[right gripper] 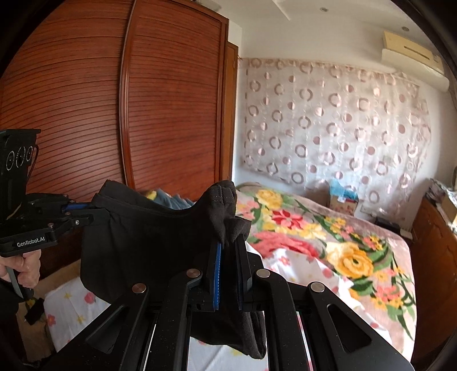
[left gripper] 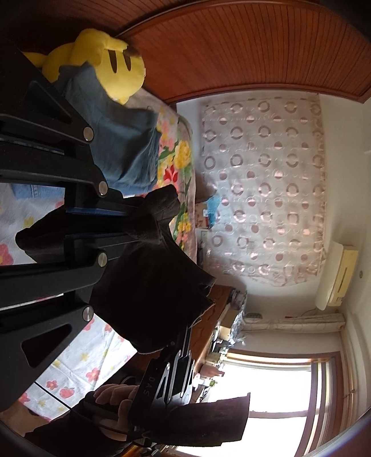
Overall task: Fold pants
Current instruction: 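Lift the folded shorts with both tools and carry them to the jeans stack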
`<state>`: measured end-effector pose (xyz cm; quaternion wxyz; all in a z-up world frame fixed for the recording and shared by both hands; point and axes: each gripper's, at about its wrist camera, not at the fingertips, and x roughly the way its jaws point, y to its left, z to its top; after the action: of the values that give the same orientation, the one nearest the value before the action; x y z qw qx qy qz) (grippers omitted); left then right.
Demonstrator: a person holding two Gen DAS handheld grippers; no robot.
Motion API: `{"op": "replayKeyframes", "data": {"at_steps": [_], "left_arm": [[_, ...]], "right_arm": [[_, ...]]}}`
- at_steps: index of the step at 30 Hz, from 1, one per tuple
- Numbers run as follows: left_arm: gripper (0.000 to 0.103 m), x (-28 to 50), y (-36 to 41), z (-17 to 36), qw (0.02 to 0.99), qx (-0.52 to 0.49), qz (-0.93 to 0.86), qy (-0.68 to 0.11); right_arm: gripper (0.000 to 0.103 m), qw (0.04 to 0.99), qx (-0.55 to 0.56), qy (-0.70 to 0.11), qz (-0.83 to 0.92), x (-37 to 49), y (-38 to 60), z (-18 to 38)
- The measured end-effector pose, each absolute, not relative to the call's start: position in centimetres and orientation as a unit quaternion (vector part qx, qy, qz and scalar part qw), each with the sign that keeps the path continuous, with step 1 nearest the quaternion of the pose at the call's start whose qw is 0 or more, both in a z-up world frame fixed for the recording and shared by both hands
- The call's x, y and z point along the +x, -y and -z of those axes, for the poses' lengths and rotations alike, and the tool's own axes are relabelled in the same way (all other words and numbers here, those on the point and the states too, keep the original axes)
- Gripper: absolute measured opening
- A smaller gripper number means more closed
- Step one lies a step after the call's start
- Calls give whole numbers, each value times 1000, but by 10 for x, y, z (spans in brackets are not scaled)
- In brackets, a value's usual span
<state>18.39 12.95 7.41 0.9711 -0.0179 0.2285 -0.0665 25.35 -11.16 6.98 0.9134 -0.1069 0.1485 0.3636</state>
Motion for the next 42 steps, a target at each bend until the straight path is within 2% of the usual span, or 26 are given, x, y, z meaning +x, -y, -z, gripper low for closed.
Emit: {"op": "replayKeyframes", "data": {"at_steps": [20,42], "left_arm": [[10,179,-193,-74,976,-30,-24,-214],[10,180,-251,-17,956,-88,-99,-261]], "right_arm": [[8,889,-133,-111,-425,322,73,-50],[8,839,-149,-175,-494,402,2,-28]]}}
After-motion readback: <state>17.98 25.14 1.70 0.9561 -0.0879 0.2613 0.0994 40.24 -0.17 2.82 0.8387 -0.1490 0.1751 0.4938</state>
